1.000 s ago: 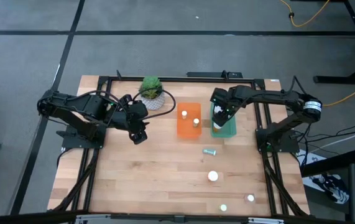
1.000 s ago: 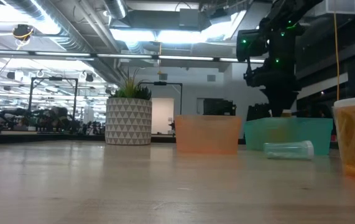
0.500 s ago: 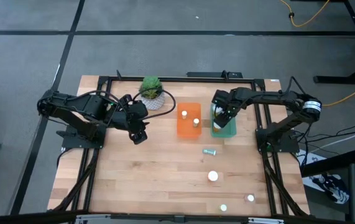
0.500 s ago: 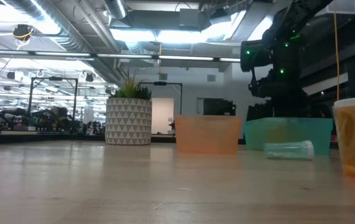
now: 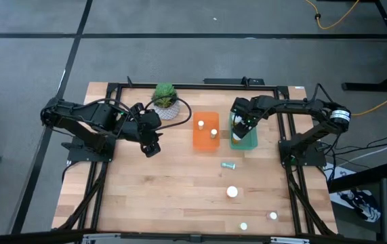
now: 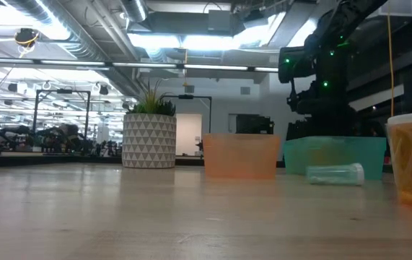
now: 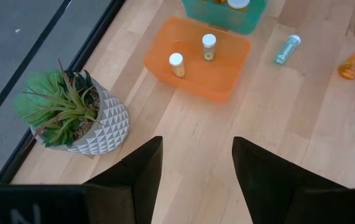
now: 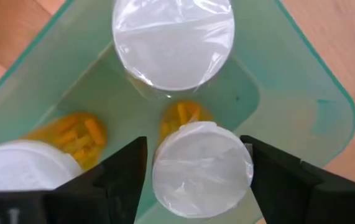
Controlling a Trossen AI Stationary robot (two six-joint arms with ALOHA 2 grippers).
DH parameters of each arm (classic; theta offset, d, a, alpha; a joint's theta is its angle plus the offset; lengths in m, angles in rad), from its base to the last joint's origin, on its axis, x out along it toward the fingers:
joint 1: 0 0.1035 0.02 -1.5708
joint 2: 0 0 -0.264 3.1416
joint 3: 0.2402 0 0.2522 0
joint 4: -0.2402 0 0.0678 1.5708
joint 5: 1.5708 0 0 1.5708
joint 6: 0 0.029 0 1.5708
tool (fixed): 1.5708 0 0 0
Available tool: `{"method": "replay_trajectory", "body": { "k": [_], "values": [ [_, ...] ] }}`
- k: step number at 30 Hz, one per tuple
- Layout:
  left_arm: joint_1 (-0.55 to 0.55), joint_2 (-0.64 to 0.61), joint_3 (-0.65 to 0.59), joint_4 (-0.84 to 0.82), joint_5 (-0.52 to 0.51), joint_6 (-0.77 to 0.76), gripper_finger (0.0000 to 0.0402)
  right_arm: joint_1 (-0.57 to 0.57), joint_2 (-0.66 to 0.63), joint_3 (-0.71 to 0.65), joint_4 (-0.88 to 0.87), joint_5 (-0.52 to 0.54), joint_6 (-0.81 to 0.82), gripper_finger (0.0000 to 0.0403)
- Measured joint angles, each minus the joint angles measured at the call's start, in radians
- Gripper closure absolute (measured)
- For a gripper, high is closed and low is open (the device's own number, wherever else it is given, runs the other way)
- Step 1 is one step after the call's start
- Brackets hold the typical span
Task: Pick and place medicine bottles into bin by pill shape (circle, oval)
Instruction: Put the large orange bottle into the green bin
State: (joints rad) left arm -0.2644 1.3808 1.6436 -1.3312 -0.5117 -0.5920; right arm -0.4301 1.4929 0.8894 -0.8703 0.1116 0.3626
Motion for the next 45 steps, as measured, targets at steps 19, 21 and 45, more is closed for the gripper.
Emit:
{"method": "replay_trajectory", "body": {
  "k": [19, 21, 45],
  "values": [
    [0.0, 0.0, 0.0, 0.0, 0.0, -0.008, 0.0215, 0.018, -0.009, 0.212, -0.221, 0.02, 0.005, 0.0136],
    [0.0, 0.0, 0.0, 0.001, 0.0, -0.008, 0.0215, 0.052, -0.031, 0.243, -0.272, 0.022, 0.035, 0.0136],
    [0.0, 0.0, 0.0, 0.001, 0.0, -0.008, 0.0215, 0.882, -0.209, 0.251, -0.092, 0.025, 0.58, 0.0136]
  ]
}}
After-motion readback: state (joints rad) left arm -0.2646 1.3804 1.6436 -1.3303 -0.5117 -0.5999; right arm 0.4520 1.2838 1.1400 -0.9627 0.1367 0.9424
